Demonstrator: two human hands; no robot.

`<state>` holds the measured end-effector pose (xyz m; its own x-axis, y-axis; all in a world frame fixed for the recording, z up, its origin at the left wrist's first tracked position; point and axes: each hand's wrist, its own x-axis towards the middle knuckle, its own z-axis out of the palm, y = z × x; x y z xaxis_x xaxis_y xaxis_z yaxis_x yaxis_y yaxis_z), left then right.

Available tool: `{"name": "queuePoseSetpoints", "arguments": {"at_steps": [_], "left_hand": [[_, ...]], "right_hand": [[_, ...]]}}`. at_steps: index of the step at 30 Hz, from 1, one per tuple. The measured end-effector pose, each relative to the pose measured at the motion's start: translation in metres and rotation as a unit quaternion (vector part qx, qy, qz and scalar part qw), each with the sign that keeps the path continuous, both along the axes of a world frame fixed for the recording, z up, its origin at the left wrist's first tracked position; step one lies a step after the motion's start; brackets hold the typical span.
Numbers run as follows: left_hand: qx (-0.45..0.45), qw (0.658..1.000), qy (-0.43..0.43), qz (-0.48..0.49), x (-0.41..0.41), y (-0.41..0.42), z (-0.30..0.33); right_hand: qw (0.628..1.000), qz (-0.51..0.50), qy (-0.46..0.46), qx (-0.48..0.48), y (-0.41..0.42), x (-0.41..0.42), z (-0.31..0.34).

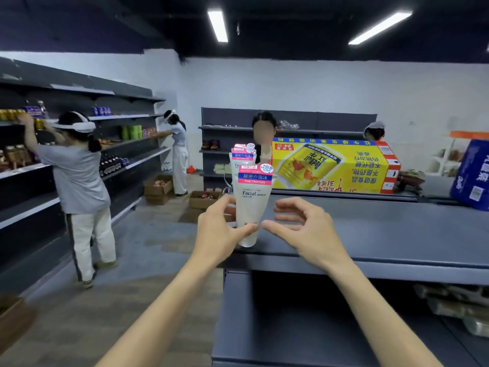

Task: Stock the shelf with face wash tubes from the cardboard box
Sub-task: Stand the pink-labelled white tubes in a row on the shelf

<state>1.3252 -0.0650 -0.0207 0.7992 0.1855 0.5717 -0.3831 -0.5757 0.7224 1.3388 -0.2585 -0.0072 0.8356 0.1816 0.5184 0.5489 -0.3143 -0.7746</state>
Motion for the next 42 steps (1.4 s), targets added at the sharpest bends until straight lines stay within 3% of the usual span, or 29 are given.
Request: {"name": "queuePoseSetpoints", "arguments": {"at_steps": [5,14,42], "left_hand": [[-0.009,0.999,0.027,0.021,0.03,0.008,-0.001],[-0.053,0.996,0.049,0.045,0.076,0.019,-0.006],[-0.071,0.997,0.032,0.017,0.144,0.031,-0.013]], "right_hand": [[0.99,-0.073,-0.076,-0.098,0.021,0.025,-0.003],[0.977,-0.141,-0.071,-0.143,0.045,0.075,-0.004],[0.971,-0.163,-0.061,-0.164,0.061,0.141,0.004]]}}
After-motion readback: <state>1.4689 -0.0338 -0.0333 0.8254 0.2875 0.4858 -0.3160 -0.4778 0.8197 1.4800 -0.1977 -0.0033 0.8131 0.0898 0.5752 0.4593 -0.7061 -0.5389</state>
